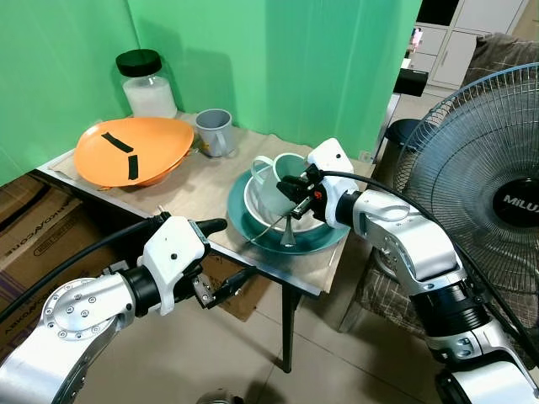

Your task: Setting the table

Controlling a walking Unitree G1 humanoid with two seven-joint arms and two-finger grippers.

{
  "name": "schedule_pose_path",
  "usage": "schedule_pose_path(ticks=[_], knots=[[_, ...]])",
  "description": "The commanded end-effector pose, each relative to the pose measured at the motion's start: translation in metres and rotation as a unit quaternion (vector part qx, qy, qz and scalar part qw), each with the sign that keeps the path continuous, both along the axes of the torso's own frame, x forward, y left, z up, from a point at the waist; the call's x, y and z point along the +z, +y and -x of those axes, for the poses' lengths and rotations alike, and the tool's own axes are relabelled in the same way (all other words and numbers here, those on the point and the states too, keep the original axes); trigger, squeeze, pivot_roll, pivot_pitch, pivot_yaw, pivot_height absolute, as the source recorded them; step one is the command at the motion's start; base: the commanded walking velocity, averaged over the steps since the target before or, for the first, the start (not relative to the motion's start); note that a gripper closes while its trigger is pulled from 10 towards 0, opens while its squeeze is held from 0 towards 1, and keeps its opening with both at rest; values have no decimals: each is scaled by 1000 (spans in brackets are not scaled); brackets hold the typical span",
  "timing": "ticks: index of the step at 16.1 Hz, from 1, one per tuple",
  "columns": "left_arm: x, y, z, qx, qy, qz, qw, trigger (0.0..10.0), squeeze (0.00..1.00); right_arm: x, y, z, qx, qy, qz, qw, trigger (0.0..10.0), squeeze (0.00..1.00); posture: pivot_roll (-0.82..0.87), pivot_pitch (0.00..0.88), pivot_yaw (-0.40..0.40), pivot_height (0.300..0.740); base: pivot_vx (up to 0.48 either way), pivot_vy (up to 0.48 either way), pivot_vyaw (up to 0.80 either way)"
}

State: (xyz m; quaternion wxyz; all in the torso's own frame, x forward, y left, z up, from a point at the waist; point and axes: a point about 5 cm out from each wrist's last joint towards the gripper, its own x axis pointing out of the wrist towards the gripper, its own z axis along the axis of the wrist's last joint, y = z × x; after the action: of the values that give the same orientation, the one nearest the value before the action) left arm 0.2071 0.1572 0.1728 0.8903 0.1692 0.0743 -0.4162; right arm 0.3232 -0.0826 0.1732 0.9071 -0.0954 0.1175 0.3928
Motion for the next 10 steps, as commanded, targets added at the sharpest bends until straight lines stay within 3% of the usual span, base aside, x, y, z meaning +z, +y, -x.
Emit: schedule_pose_path(ticks=[1,3,4,5,6,9,10], knots=[[0,3,-3,2,-3,-9,1000,10000,0,16,-1,-1,2,-28,-7,1000,0,0,44,0,51,740,0,0,0],[-1,2,-3,1,-3,-11,1000,10000,0,13,-2,1,8,-34,15,999,0,0,43,0,52,740,0,0,0],[-1,2,-3,1,-3,-11,1000,10000,0,9,-2,1,7,-36,28,999,9608,0,43,0,51,740,0,0,0],[-1,1,-4,0,-3,-12,1000,10000,0,5,-1,1,1,-34,35,999,10000,0,44,0,50,740,0,0,0],[-1,1,-3,0,-3,-11,1000,10000,0,3,0,0,-3,-31,38,999,10000,1000,45,0,49,740,0,0,0],[-2,1,-3,0,-3,-13,1000,10000,0,1,0,-1,-12,-33,51,998,10000,1000,49,0,46,740,0,0,0],[-2,1,-2,0,-3,-14,1000,10000,0,0,0,-1,-11,-34,54,998,10000,753,49,0,46,740,0,0,0]])
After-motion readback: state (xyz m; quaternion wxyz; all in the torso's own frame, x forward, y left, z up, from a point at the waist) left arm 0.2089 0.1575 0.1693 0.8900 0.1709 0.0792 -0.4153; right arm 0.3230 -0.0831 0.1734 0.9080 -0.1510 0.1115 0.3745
